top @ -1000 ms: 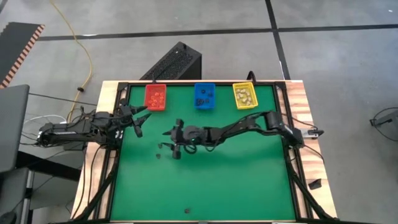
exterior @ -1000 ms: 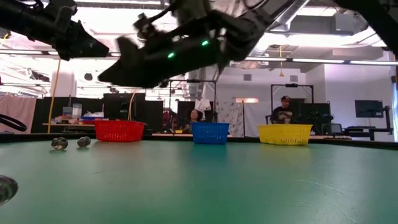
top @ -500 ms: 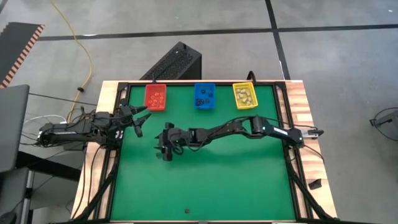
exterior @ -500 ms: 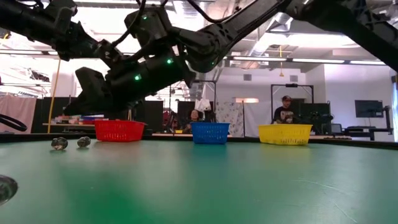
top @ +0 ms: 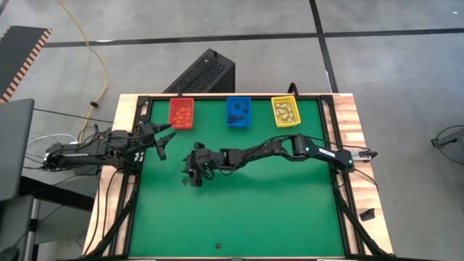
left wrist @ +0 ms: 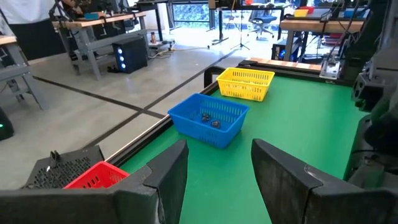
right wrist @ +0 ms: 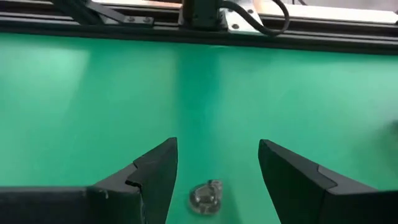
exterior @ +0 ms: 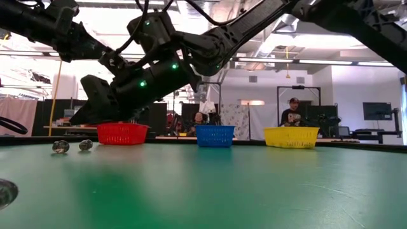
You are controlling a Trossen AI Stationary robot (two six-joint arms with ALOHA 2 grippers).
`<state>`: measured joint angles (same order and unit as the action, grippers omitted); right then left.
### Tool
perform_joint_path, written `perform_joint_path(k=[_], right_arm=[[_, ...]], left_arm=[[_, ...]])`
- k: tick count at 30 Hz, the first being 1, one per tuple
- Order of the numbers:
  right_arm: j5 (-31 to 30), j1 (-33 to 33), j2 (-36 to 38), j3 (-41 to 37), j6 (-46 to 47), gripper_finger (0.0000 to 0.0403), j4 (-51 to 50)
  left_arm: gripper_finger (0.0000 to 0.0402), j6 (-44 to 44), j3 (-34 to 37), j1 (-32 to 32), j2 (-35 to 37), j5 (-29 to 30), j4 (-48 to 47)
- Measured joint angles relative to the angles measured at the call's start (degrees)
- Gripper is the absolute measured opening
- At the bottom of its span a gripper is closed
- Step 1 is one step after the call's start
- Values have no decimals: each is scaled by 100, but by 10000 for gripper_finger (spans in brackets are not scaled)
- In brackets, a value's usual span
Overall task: Sort Halloween decoration
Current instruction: Put the black skull toy into the blue bin
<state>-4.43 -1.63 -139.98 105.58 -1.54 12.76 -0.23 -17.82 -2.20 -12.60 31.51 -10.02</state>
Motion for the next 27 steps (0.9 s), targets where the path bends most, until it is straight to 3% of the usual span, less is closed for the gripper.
perform_joint_path(k=[27], right_arm=[[-4, 109, 0, -2, 324, 256, -243]], left_arm=[[169, 11, 0, 0, 0, 0, 7]])
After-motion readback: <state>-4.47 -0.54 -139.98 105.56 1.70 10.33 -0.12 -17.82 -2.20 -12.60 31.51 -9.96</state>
